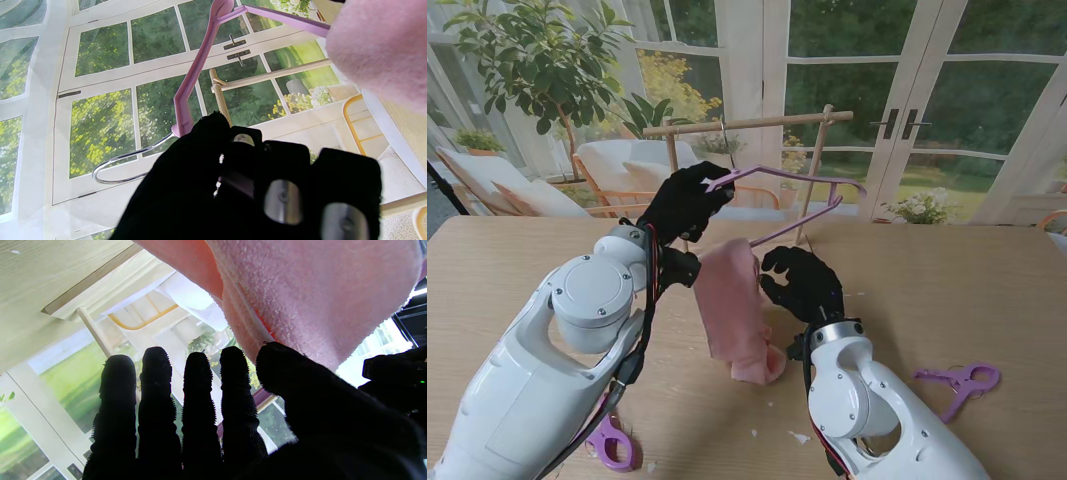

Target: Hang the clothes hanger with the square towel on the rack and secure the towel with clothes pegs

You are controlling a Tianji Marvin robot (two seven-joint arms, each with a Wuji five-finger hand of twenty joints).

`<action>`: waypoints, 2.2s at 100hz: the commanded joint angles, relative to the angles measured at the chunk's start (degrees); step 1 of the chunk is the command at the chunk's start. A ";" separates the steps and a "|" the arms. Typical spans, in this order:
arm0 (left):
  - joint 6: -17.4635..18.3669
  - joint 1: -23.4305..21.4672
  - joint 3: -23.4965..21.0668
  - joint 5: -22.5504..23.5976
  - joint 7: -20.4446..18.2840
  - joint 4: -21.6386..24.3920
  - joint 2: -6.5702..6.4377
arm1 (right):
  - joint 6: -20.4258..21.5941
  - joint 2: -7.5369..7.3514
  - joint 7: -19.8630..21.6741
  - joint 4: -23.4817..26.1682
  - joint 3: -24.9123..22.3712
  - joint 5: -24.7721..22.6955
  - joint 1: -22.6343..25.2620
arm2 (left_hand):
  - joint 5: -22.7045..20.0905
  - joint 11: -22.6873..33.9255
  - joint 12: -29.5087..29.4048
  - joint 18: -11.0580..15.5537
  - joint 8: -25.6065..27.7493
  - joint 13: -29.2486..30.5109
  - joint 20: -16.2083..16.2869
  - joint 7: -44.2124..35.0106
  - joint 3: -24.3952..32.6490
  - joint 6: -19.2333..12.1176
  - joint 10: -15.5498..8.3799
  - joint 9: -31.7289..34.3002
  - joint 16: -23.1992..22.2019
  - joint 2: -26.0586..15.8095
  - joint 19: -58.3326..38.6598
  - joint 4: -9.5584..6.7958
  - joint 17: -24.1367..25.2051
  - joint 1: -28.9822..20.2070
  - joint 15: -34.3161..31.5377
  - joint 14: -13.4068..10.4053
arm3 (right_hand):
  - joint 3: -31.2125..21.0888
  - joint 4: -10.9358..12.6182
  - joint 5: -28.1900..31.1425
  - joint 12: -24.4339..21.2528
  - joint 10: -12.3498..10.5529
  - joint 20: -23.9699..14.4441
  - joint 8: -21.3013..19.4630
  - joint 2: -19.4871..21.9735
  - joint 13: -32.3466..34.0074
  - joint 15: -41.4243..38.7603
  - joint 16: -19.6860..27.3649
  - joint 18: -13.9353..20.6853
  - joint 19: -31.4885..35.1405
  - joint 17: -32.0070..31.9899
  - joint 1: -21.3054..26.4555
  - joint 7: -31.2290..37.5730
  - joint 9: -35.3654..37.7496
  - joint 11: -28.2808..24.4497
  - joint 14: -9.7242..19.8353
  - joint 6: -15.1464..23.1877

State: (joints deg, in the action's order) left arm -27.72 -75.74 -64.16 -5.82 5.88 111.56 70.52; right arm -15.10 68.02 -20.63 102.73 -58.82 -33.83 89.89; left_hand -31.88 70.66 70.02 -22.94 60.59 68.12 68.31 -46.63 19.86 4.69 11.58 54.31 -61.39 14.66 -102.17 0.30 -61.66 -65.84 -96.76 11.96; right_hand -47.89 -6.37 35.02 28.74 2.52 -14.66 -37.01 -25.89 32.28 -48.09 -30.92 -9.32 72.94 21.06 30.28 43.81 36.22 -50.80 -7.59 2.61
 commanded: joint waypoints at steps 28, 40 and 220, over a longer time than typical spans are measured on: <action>0.06 -0.20 -0.07 -0.45 -0.69 0.90 0.27 | 1.50 1.27 0.00 0.02 0.86 1.91 -0.41 | -6.23 2.27 0.43 4.26 8.23 4.24 2.89 -15.06 0.87 -0.83 -1.04 0.39 0.60 -6.58 -17.81 -3.00 -0.94 -4.93 -5.43 0.78 | -3.96 -2.67 7.18 0.62 -2.60 -28.94 13.60 -5.28 2.93 -1.80 -0.82 0.06 1.43 -0.15 4.51 7.01 3.68 -0.18 1.47 7.59; -0.04 -0.21 -0.09 -0.41 -0.61 0.96 0.29 | 1.63 1.35 -0.18 0.19 0.91 2.23 -0.40 | -6.22 2.27 0.43 4.28 8.24 4.24 2.89 -15.06 0.90 -0.81 -1.04 0.39 0.60 -6.56 -17.81 -3.00 -0.94 -4.93 -5.43 0.78 | -4.86 -2.51 11.91 0.96 -2.58 -29.01 8.82 -4.96 3.68 -2.56 -1.08 0.08 1.64 0.07 6.49 11.88 5.16 -0.74 1.74 10.97; 2.25 -2.32 1.28 -1.03 0.23 -4.18 0.63 | -7.04 2.79 -8.23 6.51 3.98 -8.05 -4.59 | -6.26 2.28 0.57 3.95 8.26 4.24 2.90 -15.16 0.95 -0.82 -0.92 0.36 0.60 -6.68 -17.81 -2.78 -0.89 -4.93 -5.43 0.78 | 3.42 0.61 1.02 6.70 4.24 -30.74 -14.20 6.99 5.48 -14.54 -5.87 2.99 12.74 4.38 10.43 17.92 1.53 -13.03 1.94 -3.38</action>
State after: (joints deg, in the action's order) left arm -25.12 -78.26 -63.07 -6.28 6.62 107.14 70.54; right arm -22.81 70.39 -29.75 108.61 -55.29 -41.42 85.27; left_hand -31.88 70.66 70.02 -22.94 60.59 68.13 68.40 -46.63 19.86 4.70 11.61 54.31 -61.39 14.66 -102.17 0.30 -61.66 -65.85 -96.77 11.96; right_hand -44.62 -6.70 36.60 35.05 6.18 -14.66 -49.16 -21.78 38.19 -61.71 -36.21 -7.96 83.80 25.49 38.77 59.47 38.46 -62.46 -6.91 -2.41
